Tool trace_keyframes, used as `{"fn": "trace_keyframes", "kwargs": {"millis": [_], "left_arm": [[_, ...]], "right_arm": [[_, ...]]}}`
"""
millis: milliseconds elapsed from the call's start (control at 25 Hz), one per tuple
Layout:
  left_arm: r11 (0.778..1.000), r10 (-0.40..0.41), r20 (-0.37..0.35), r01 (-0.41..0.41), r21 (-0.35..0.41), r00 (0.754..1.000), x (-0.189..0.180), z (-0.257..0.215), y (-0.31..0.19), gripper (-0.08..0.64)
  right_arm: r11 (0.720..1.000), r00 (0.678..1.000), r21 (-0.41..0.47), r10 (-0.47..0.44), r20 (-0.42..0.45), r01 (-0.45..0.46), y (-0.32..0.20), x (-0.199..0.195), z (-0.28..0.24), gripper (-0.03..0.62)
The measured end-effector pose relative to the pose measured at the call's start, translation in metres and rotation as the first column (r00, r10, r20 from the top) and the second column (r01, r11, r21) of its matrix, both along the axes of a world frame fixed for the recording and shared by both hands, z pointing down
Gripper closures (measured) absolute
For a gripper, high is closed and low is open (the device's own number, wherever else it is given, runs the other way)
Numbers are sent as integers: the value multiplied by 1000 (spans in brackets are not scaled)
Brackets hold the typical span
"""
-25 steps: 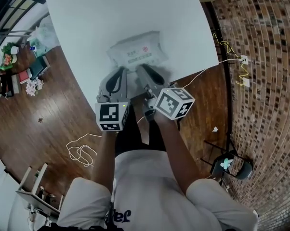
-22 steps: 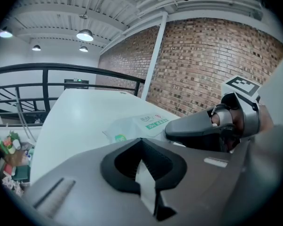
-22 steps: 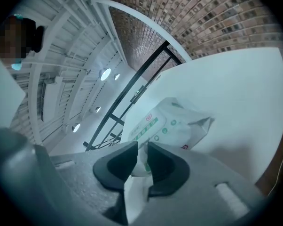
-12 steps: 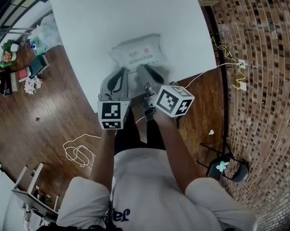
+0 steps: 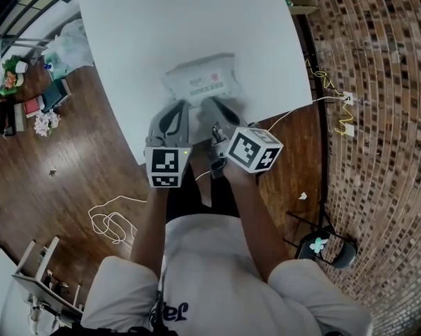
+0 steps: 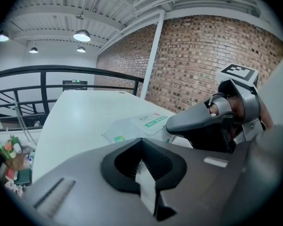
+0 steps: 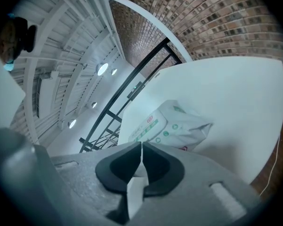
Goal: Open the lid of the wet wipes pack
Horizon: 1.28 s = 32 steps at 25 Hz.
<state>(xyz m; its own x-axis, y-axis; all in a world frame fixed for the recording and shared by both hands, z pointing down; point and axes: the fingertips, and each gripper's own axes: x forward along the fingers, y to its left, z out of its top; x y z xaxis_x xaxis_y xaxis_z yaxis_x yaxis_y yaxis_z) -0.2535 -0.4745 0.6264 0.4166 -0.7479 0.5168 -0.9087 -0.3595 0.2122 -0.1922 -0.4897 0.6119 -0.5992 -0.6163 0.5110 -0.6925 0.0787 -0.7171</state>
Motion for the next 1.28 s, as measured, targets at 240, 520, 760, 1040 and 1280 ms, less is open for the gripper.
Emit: {"fn": "trace_keyframes", "kwargs": {"millis": [240, 520, 760, 1040, 1280], "left_arm": [[999, 34, -4, -34, -14, 999, 5, 1, -1, 543], [999, 43, -6, -43, -19, 999, 5, 4, 0, 543], [999, 43, -23, -43, -10, 999, 4, 4, -1, 543], [999, 48, -30, -48, -11, 998, 5, 3, -2, 543], [998, 57, -39, -58, -27, 998, 5, 5, -3, 543]], "right_arm": [[994, 996, 103, 14, 91, -24, -16, -5, -23, 601], [997, 1000, 69, 24, 8, -25, -26, 0, -30, 598], [997, 998, -41, 64, 22, -63, -7, 6, -3, 479], [986, 985, -111, 135, 109, -123, -11, 1, 7, 494], [988, 970, -98, 137, 202, -119, -14, 2, -4, 589]]}}
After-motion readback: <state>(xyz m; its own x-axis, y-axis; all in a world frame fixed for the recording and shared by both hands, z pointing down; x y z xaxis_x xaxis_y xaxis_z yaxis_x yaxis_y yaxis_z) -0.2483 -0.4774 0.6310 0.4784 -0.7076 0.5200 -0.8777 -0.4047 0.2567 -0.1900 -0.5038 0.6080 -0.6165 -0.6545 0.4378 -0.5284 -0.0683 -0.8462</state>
